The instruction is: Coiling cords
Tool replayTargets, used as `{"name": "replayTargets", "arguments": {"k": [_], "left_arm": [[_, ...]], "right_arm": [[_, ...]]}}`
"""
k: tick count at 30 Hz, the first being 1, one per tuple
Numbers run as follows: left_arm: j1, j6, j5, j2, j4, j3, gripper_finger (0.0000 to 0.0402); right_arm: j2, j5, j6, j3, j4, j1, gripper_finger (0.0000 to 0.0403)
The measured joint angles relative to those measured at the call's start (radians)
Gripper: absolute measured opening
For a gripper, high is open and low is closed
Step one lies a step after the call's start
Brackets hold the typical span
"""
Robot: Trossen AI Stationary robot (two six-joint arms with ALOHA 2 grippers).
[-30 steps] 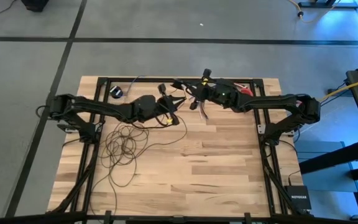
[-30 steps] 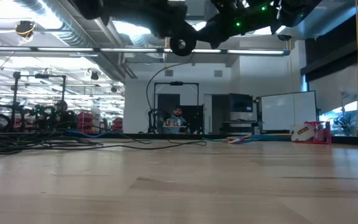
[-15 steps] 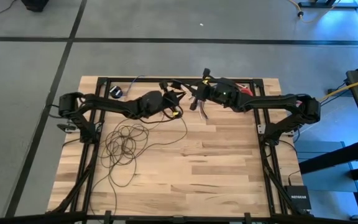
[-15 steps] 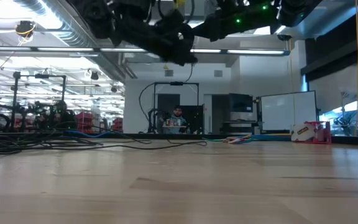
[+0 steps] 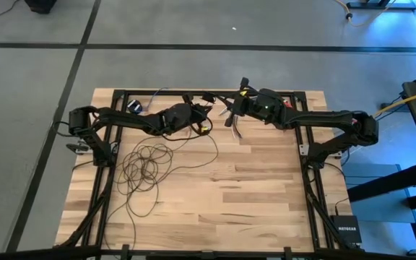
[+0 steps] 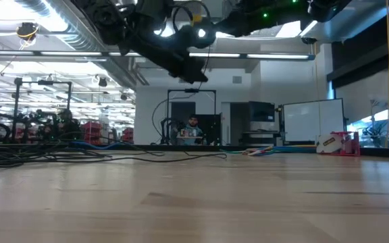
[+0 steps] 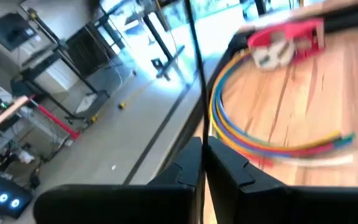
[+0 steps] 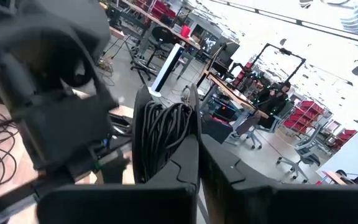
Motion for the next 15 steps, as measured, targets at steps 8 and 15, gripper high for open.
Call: {"name": "replayTargets", "arguments": {"k": [8,15], "left_arm": [[0.041,0.004,-0.011,0.0,-0.094,-0.001,0.0015],[0.069,0.004,-0.059,0.0,-0.146,-0.001,0.0007]], "right_arm": [[-0.023,0.0,0.002,0.0,-0.026,0.0,0.001],[-0.052,0.0,0.002,0.0,-0.075,0.0,0.001]]}}
